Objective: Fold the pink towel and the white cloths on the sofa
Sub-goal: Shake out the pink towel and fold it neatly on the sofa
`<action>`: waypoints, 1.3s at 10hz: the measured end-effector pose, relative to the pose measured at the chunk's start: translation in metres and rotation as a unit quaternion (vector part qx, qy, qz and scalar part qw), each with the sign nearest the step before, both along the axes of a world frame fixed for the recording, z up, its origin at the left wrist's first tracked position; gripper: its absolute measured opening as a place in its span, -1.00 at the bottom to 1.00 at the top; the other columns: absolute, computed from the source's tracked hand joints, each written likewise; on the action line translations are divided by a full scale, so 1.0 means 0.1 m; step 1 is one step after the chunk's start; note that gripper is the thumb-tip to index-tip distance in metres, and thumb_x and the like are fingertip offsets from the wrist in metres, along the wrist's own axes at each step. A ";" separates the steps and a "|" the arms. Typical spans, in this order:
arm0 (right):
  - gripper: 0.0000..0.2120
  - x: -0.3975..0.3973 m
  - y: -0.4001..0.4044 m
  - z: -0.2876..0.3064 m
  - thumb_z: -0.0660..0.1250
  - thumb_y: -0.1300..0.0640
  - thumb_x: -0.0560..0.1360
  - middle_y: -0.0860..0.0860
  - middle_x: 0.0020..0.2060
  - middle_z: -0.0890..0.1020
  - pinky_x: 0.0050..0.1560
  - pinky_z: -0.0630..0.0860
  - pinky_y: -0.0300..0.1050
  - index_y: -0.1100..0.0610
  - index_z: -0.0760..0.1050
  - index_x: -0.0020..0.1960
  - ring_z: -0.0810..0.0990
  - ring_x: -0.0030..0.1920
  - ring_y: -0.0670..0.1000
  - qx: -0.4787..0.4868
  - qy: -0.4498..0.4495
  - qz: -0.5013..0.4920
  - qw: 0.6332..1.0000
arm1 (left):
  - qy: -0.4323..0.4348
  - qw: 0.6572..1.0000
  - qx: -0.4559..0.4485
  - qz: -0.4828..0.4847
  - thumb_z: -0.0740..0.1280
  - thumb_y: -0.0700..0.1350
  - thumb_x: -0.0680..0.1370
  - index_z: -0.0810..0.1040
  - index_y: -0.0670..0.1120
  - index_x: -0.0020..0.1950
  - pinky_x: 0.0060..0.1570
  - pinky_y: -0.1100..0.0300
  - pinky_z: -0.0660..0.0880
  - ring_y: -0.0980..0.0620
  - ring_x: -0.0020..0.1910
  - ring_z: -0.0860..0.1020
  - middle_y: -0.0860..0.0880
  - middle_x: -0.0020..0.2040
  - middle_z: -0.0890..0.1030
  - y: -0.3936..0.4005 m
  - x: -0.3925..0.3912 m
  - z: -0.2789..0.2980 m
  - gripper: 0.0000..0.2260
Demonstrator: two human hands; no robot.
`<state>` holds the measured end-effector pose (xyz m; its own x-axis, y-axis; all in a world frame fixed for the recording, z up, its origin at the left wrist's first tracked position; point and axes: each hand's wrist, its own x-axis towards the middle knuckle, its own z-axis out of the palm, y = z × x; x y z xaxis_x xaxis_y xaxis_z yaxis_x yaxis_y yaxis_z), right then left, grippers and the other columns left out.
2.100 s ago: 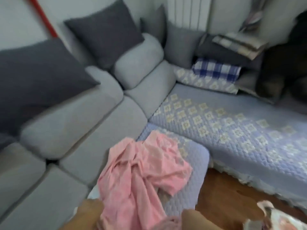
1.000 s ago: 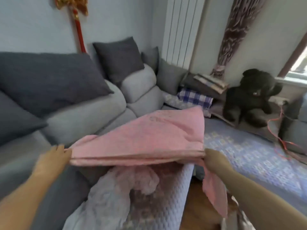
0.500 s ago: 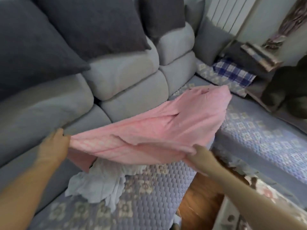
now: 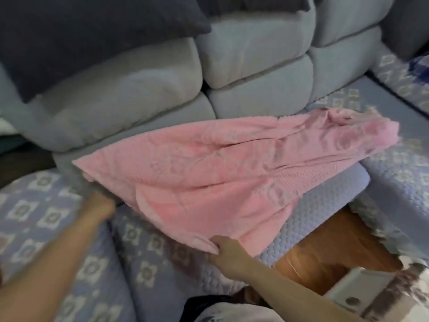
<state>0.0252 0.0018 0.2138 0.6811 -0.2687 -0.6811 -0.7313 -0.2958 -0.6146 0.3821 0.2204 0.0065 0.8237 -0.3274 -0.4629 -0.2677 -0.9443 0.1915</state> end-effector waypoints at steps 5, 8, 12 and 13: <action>-0.46 0.68 0.76 0.45 0.38 0.24 0.56 -0.09 0.22 0.49 0.22 0.50 -0.09 0.00 0.38 0.49 0.51 0.20 -0.05 0.180 -0.114 -0.022 0.977 | 0.288 0.746 -0.362 0.480 0.31 -0.05 0.56 0.53 -0.14 -0.06 -0.28 0.21 0.53 -0.09 -0.24 0.53 -0.27 -0.06 0.59 -0.29 -3.22 2.02 -0.84; -0.67 -1.18 -0.99 -0.54 0.19 0.16 0.67 0.30 0.29 0.51 0.12 0.56 0.13 0.31 0.46 0.35 0.58 0.17 0.31 -0.160 0.063 -0.352 0.920 | 0.393 0.586 -0.373 0.602 0.37 -0.13 0.50 0.61 -0.41 0.15 -0.40 0.10 0.63 -0.12 -0.28 0.66 -0.28 -0.15 0.68 0.23 -3.68 2.71 -0.63; -0.70 -1.09 -1.12 -0.17 0.17 0.03 0.69 0.09 -0.03 0.70 -0.44 0.62 -0.11 0.16 0.54 0.29 0.71 -0.38 0.05 0.504 -0.111 -0.622 0.589 | 0.315 0.651 -0.396 0.566 0.32 -0.18 0.59 0.49 -0.23 0.36 0.35 -0.32 0.39 -0.37 0.24 0.57 -0.40 0.22 0.59 0.47 -3.84 3.34 -0.65; -0.81 -1.30 -1.53 0.01 0.17 0.14 0.70 0.12 -0.17 0.65 -0.50 0.56 -0.21 0.22 0.48 0.19 0.60 -0.48 0.01 0.456 -0.101 -0.636 0.614 | 0.313 0.651 -0.383 0.575 0.30 -0.19 0.61 0.44 -0.21 0.41 0.25 -0.37 0.44 -0.34 0.25 0.57 -0.37 0.23 0.59 0.72 -3.66 3.20 -0.63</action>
<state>-0.1050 -0.1515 0.2147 0.4109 -0.2411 -0.8792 0.1047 0.9705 -0.2172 0.0163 0.2922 0.3265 0.4553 0.0074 -0.8903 0.8903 -0.0140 0.4551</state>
